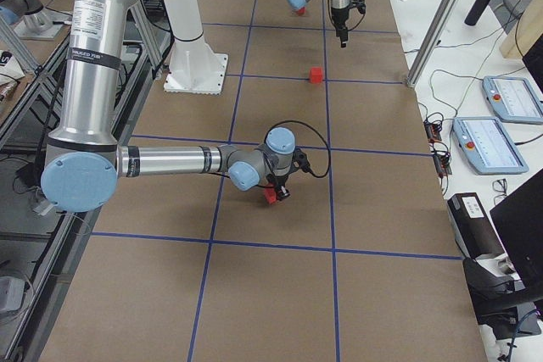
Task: Form red blocks into L shape at center
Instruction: 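Grasp the red cube with the right gripper and lift it, then carry the red cube to the placed cube, nearer the robot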
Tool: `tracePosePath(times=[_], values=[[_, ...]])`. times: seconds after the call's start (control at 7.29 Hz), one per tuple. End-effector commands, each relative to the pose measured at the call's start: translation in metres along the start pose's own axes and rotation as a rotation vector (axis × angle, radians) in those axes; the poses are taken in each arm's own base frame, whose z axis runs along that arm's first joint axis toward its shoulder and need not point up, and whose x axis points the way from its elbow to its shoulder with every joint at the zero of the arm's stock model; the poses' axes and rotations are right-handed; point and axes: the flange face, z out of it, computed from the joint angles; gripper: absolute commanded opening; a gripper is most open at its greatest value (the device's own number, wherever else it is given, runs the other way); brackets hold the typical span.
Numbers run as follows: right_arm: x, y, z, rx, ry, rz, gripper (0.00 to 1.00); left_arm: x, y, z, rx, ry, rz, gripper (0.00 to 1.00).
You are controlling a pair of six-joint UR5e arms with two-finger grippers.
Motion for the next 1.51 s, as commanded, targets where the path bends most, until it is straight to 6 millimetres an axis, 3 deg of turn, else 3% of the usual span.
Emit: tracePosePath(times=[0.0,0.14,0.27,0.41,0.55,0.69,1.1,1.37], values=[[-0.003,-0.007,-0.041,0.051,-0.026,0.026,0.0,-0.002,-0.001,0.0,0.001,-0.001,0.0,0.99],[-0.002,-0.016,-0.062,0.052,-0.077,0.07,0.0,-0.002,-0.002,-0.001,0.003,0.001,0.0,0.99],[-0.009,-0.052,-0.079,0.062,-0.088,0.083,0.0,-0.005,-0.006,-0.003,0.007,-0.002,0.012,0.99],[-0.032,-0.114,-0.092,0.032,-0.085,0.102,0.0,-0.018,-0.007,0.001,0.006,-0.011,0.083,0.99],[-0.071,-0.18,-0.112,-0.025,-0.071,0.134,0.0,-0.039,-0.018,0.0,0.013,-0.02,0.095,0.99],[-0.118,-0.231,-0.127,-0.066,-0.049,0.158,0.0,-0.067,-0.027,-0.001,0.022,-0.031,0.132,0.99],[-0.285,-0.295,-0.102,-0.056,-0.009,0.369,0.0,-0.175,-0.075,-0.015,0.002,-0.059,0.218,0.99],[-0.372,-0.319,-0.072,-0.057,-0.034,0.387,0.0,-0.264,-0.107,-0.03,-0.006,-0.066,0.275,0.99]])
